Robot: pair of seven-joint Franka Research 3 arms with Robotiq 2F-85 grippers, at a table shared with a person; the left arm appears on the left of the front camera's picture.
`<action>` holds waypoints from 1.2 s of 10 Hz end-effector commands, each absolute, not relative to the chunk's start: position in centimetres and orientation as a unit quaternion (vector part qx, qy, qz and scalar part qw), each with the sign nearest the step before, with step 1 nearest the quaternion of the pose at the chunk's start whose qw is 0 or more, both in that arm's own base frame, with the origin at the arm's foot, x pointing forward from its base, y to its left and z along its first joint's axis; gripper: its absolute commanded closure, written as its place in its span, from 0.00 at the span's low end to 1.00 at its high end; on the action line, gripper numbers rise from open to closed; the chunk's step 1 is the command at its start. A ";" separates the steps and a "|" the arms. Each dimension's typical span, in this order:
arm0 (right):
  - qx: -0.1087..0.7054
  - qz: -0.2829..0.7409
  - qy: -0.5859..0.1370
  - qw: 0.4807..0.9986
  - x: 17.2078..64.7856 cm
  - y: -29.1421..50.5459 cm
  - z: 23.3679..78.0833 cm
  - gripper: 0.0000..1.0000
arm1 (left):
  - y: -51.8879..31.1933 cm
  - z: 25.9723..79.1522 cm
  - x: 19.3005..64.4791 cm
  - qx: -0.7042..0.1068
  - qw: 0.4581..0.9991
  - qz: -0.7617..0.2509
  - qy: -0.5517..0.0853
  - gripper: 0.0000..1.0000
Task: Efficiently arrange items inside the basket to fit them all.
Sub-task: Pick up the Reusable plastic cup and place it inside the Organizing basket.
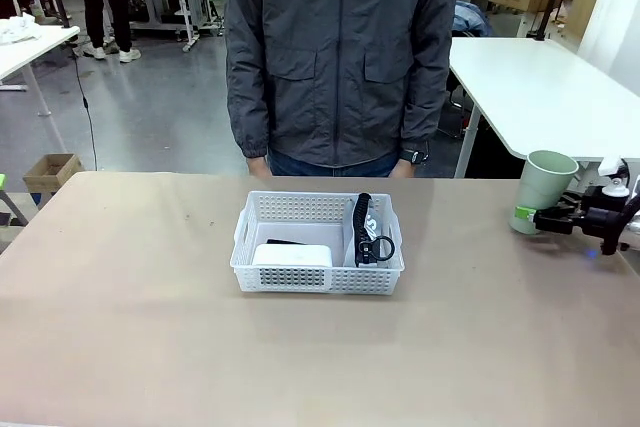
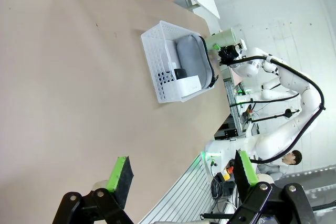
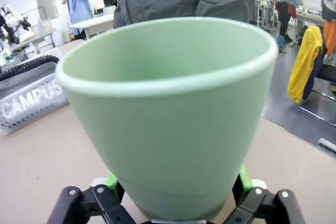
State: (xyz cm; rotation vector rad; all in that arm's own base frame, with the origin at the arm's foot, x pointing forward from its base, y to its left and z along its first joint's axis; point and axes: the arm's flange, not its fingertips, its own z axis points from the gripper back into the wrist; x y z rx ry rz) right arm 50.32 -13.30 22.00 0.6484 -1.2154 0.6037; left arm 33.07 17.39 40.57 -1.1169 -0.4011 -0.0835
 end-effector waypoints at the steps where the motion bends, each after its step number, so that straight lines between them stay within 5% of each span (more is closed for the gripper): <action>1: 0.285 0.267 -0.578 0.717 50.1 -13.1 23.0 0.00 | 17.3 40.9 32.7 -0.530 0.827 -0.039 -0.185 0.00; 8: 0.288 0.271 -0.582 0.710 49.9 -13.1 24.5 0.00 | 17.3 40.9 32.7 -0.530 0.827 -0.039 -0.185 0.00; 9: 0.293 0.269 -0.577 0.713 49.9 -13.2 24.5 0.16 | 17.3 40.9 32.7 -0.530 0.827 -0.039 -0.185 0.00; 10: 0.294 0.272 -0.573 0.715 49.8 -13.1 24.6 0.50 | 17.3 40.9 32.7 -0.530 0.827 -0.039 -0.185 0.00; 11: 0.295 0.273 -0.570 0.717 49.8 -13.1 24.7 0.66 | 17.3 40.9 32.7 -0.530 0.827 -0.039 -0.185 0.00; 12: 0.294 0.276 -0.567 0.719 49.7 -13.0 24.9 1.00 | 17.3 40.9 32.7 -0.530 0.827 -0.039 -0.185 0.00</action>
